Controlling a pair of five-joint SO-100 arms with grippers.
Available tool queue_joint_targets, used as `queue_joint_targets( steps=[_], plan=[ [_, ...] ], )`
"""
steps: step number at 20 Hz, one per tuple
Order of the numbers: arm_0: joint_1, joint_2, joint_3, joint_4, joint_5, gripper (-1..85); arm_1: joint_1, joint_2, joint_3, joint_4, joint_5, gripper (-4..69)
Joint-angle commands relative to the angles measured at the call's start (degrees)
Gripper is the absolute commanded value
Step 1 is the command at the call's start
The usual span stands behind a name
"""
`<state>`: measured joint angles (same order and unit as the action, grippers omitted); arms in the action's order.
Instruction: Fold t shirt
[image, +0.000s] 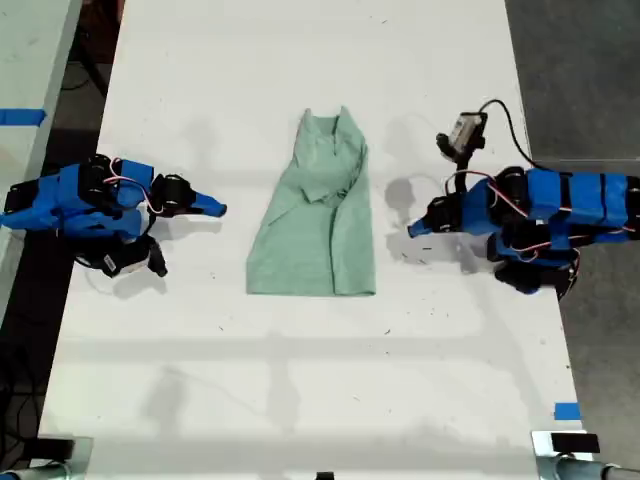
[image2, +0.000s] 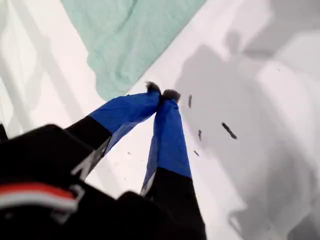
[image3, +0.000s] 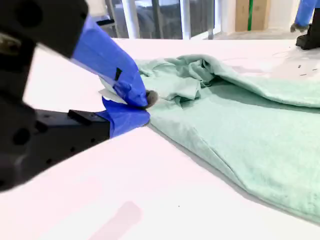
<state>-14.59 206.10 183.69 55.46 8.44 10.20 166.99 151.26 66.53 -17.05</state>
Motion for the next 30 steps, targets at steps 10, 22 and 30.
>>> queue_joint_targets(
  steps=[10,22,30],
  plan=[
    [-0.4,0.4,0.1,-0.2,-1.0,-0.1,2.6,33.9,26.7,4.0,7.7,0.8],
    [-0.5,0.4,0.2,0.2,-1.7,-0.1,3.3,33.9,26.8,4.3,8.7,0.8],
    [-0.6,0.4,0.2,0.1,-1.3,-0.1,3.4,33.9,26.5,4.6,9.2,0.8]
  ],
)
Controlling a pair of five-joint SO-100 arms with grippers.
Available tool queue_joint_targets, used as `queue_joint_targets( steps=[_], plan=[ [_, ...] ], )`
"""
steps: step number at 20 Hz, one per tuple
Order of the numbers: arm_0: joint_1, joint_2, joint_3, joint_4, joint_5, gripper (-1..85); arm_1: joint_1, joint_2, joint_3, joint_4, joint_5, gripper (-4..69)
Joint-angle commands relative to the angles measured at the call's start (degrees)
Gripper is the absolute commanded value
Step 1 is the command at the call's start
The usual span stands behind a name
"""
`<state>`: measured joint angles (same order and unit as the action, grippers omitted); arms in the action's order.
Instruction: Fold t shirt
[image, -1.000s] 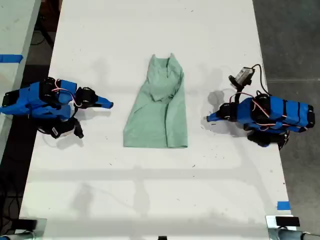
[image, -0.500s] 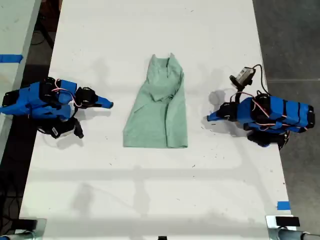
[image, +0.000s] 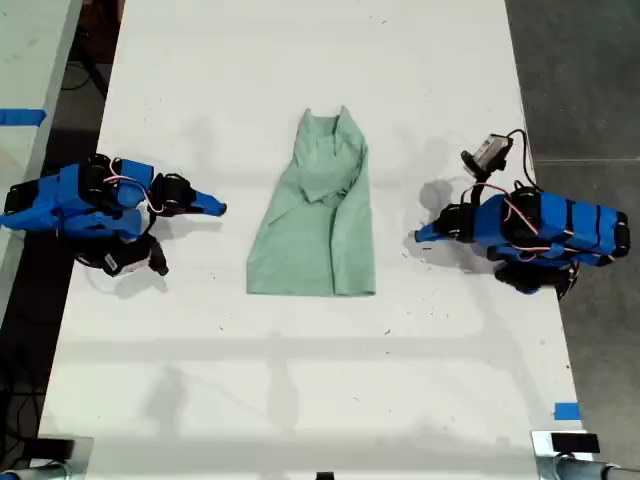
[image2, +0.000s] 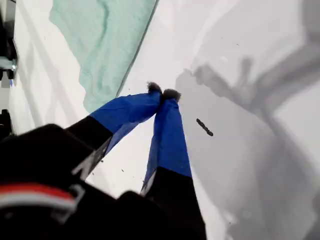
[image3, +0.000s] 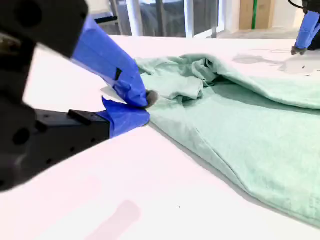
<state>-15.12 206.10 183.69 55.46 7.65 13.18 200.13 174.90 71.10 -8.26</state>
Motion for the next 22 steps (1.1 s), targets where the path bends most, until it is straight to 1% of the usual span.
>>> queue_joint_targets(
  steps=[1,17,18,19,20,22],
  plan=[
    [-0.1,0.4,0.2,0.1,-0.5,-0.1,0.4,0.8,2.9,0.0,0.4,0.8],
    [0.0,0.4,0.2,-0.3,-0.3,-0.1,0.6,0.8,2.9,0.3,1.1,0.8],
    [0.0,0.4,0.2,0.4,-1.7,-0.1,0.6,0.8,2.9,0.3,1.2,0.8],
    [0.4,0.4,0.2,2.1,-5.0,0.1,0.6,0.8,2.9,0.3,1.1,0.8],
    [1.8,0.4,0.1,2.1,-5.1,-0.1,0.4,0.8,2.9,0.3,1.1,0.8],
    [2.0,0.4,0.1,2.3,-6.2,-0.1,0.5,0.8,2.9,0.3,1.2,0.8]
  ],
)
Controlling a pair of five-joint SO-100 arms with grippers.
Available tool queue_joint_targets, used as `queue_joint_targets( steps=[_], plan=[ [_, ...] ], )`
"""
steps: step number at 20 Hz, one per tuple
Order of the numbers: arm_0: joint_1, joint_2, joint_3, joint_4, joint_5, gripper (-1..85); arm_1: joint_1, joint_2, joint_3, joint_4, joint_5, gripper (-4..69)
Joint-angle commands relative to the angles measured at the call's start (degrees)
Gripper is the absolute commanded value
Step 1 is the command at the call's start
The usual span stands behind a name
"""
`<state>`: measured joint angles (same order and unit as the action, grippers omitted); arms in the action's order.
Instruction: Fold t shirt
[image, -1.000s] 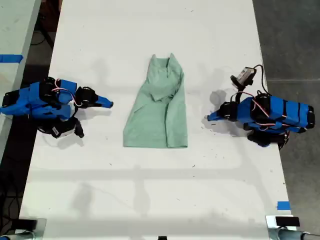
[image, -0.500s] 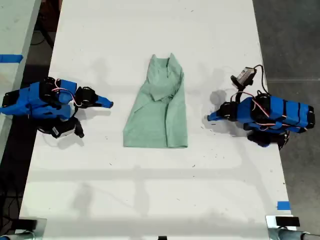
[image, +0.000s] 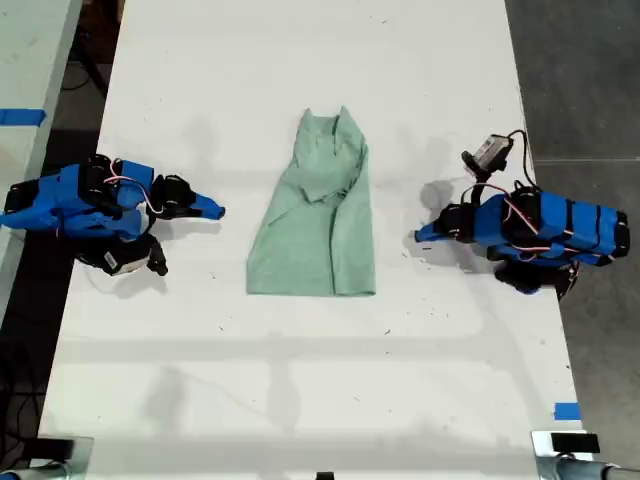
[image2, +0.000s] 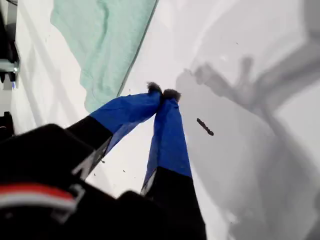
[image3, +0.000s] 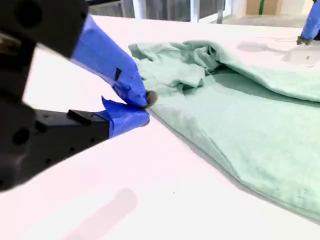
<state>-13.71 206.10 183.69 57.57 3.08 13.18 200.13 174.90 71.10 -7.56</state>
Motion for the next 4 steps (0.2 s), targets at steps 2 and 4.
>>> queue_joint_targets(
  steps=[2,4],
  plan=[
    [0.0,0.4,0.1,0.3,-1.7,-0.1,0.6,0.8,2.9,0.3,0.6,0.8],
    [0.1,0.4,0.1,0.3,-1.5,-0.1,0.7,0.8,2.7,4.2,6.8,0.9]
  ],
)
